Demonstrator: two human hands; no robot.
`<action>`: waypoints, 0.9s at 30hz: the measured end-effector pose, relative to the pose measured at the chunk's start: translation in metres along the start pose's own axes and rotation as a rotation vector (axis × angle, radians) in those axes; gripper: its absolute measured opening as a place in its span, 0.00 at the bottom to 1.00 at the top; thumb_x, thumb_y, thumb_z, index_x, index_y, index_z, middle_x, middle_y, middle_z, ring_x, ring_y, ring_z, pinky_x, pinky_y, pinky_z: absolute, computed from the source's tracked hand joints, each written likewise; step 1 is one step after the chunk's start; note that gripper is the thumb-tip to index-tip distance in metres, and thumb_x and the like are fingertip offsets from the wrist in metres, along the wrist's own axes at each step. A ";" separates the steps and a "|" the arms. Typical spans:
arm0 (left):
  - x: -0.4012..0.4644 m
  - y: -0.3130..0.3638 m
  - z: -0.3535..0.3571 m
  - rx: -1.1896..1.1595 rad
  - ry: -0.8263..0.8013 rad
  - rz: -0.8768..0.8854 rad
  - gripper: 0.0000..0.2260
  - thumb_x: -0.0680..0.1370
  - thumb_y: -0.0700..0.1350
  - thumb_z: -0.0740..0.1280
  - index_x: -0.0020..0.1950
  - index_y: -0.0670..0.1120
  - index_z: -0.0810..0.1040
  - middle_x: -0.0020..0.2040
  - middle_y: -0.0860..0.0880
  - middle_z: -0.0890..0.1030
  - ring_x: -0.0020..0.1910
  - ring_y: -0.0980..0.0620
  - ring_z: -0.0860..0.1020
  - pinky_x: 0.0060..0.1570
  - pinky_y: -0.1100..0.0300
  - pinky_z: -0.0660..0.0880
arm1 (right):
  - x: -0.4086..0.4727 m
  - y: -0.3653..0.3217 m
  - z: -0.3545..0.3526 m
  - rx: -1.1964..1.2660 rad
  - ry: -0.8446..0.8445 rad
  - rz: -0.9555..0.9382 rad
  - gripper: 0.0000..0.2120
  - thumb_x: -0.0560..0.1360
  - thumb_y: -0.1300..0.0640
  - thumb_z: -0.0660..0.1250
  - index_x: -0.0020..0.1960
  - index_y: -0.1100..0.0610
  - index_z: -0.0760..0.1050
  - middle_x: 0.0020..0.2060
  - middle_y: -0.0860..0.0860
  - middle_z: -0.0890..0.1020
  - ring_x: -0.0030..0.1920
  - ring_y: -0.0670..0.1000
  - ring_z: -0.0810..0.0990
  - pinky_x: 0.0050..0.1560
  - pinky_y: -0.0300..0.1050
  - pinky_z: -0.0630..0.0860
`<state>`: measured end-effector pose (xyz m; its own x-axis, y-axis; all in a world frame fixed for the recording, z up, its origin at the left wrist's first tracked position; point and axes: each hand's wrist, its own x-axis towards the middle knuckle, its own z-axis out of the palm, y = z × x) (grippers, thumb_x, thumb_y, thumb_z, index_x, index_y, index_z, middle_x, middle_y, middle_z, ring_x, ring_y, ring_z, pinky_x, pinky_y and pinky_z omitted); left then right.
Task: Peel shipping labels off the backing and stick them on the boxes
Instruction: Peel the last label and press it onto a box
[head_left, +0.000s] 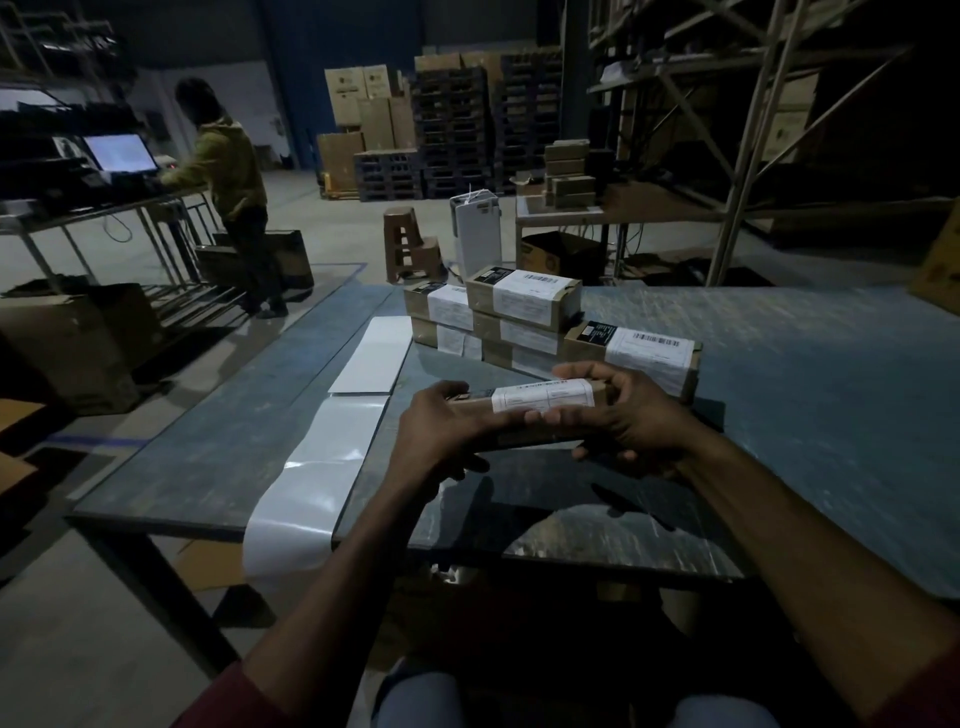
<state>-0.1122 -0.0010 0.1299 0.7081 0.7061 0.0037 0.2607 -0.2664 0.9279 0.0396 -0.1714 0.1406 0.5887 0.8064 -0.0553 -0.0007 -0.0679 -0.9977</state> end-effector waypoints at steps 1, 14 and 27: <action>0.000 -0.003 -0.001 -0.003 -0.023 0.007 0.48 0.63 0.56 0.86 0.77 0.45 0.69 0.58 0.41 0.83 0.32 0.45 0.86 0.23 0.61 0.73 | 0.000 0.002 -0.003 -0.017 -0.017 0.004 0.28 0.71 0.68 0.79 0.68 0.57 0.76 0.52 0.60 0.87 0.34 0.50 0.86 0.26 0.40 0.80; 0.002 -0.001 0.009 -0.045 0.030 0.072 0.48 0.64 0.64 0.82 0.79 0.48 0.69 0.57 0.43 0.84 0.33 0.47 0.86 0.28 0.57 0.78 | -0.001 0.018 0.000 -0.130 0.057 -0.090 0.28 0.74 0.43 0.73 0.71 0.50 0.73 0.53 0.52 0.85 0.42 0.58 0.89 0.34 0.51 0.86; 0.006 -0.015 0.012 -0.146 -0.164 0.065 0.51 0.64 0.49 0.85 0.82 0.50 0.62 0.60 0.41 0.82 0.40 0.45 0.87 0.34 0.52 0.83 | -0.004 0.038 -0.033 -0.173 -0.060 -0.178 0.35 0.68 0.54 0.81 0.73 0.46 0.74 0.66 0.50 0.81 0.60 0.50 0.85 0.50 0.50 0.86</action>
<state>-0.1037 -0.0010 0.1118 0.8207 0.5712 0.0160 0.1213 -0.2015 0.9719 0.0635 -0.1968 0.1041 0.5183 0.8476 0.1137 0.2401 -0.0166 -0.9706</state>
